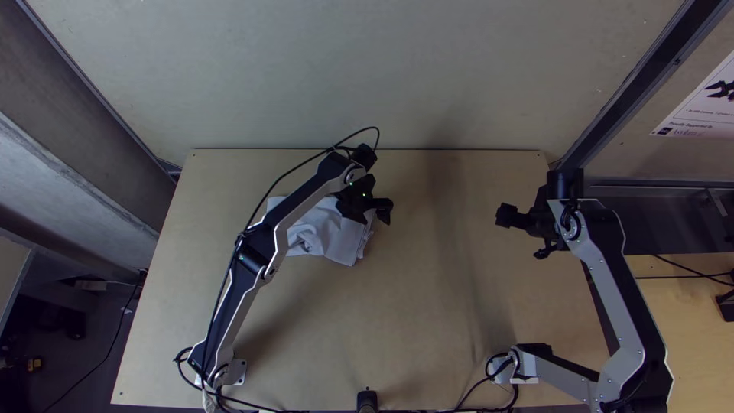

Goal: Fold the t-shirt

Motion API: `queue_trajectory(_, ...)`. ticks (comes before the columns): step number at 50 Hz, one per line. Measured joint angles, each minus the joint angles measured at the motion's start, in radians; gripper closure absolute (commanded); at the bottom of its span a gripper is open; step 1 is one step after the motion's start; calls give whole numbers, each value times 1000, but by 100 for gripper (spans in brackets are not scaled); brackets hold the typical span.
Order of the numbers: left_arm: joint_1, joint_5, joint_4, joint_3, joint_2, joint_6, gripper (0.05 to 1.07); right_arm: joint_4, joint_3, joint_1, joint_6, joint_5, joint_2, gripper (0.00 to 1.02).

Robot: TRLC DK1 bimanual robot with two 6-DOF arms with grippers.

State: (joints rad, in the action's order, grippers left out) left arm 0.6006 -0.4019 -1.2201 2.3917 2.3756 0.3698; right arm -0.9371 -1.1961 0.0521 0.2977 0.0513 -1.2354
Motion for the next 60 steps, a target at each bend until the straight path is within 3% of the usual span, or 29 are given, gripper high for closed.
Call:
queue_trajectory(18, -171, 325, 8, -80, -391, -113, 10, 137, -188, 0, -46, 0, -7, 4)
queue_trajectory(32, -372, 520, 20, -254, -683, -237, 10, 302, -257, 22, -140, 0, -16, 4)
queue_trajectory(45, -532, 535, 175, -570, -1044, -323, 10, 376, -264, 76, -255, 0, 62, 4)
queue_trajectory(60, -614, 514, 334, -937, -1513, -401, 10, 405, -130, 185, -257, 96, 409, 4)
